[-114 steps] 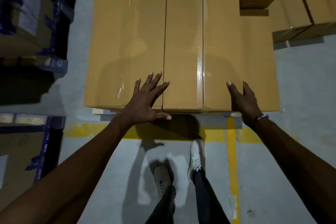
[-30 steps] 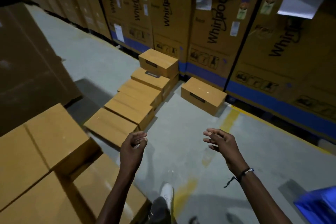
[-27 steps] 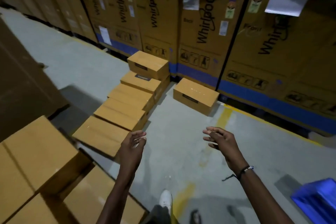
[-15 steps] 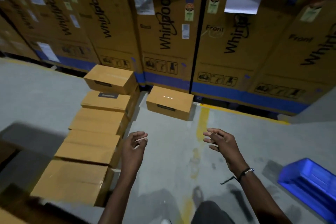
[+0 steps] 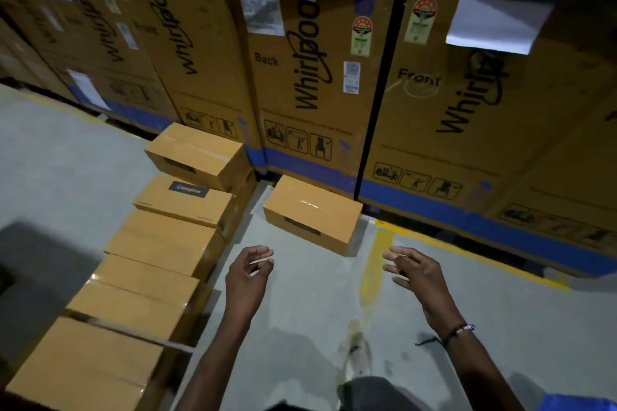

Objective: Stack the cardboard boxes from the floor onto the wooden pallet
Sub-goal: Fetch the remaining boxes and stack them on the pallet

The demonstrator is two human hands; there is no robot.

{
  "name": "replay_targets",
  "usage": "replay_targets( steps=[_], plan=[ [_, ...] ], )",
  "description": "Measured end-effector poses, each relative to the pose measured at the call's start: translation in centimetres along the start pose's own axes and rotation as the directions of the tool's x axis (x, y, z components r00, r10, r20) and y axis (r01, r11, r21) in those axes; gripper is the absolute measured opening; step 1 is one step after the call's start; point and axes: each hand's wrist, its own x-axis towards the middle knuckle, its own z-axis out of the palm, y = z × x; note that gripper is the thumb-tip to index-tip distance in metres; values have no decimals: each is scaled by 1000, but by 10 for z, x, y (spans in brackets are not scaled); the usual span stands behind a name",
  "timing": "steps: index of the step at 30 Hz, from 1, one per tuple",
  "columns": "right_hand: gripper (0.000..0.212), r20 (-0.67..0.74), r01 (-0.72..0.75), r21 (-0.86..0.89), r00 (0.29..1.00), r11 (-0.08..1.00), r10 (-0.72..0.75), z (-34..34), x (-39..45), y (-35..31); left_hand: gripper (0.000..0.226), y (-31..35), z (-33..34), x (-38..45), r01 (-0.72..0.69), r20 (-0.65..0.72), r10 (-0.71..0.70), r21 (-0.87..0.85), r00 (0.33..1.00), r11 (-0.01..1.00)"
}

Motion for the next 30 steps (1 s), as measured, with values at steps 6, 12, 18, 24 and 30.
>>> replay_targets(
  steps=[6, 12, 18, 24, 30],
  plan=[
    [19, 137, 19, -157, 991, 987, 3, -11, 120, -60, 22, 20, 60, 61, 64, -119, -68, -36, 991, 997],
    [17, 239, 2, -252, 969, 968, 60, 9, 233, -89, 19, 13, 100, 117, 137, -197, -140, -30, 970, 990],
    [20, 337, -13, -369, 930, 930, 146, 50, 354, -83, 17, -27, 134, 192, 229, -273, -226, -20, 935, 973],
    [23, 407, 12, -467, 891, 884, 203, 93, 460, -50, 17, -68, 167, 277, 342, -310, -328, -11, 892, 940],
    [26, 468, 115, -606, 851, 787, 236, 114, 563, 16, 19, -121, 209, 355, 422, -294, -396, 26, 870, 906]
  ],
)
